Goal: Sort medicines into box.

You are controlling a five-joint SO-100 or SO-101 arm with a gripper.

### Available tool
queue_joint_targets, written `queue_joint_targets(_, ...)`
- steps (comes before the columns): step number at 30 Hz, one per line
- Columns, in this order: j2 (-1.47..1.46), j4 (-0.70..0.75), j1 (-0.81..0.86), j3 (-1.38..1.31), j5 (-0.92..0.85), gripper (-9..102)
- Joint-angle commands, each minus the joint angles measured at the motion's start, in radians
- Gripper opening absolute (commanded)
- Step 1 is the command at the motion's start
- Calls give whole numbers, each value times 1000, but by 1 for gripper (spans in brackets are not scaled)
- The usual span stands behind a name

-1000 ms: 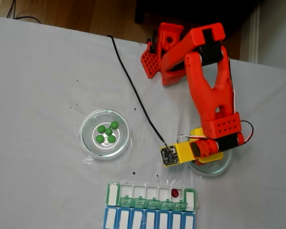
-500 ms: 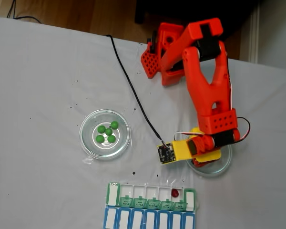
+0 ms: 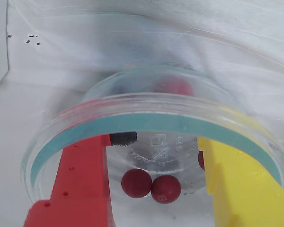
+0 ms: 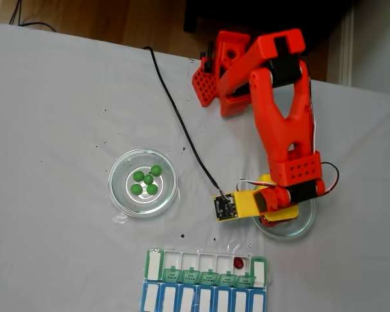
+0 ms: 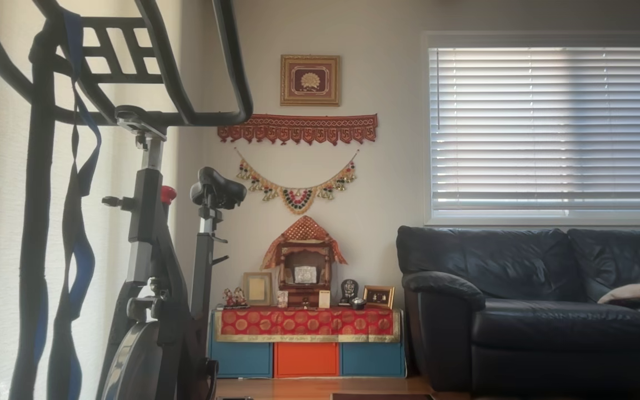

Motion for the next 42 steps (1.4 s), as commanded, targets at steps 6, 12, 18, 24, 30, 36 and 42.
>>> queue_joint_targets(6,75,-5,57,2,14,22)
queue_joint_targets(12,100,-5,54,14,8,21)
queue_joint_targets(18,127,-5,44,31,0,19)
queue_joint_targets(24,135,-5,44,38,-11,19)
queue_joint_targets(30,135,-5,44,41,-17,19)
queue_joint_targets(36,133,-12,43,49,-21,18)
queue_joint_targets(42,135,-18,41,55,-26,18)
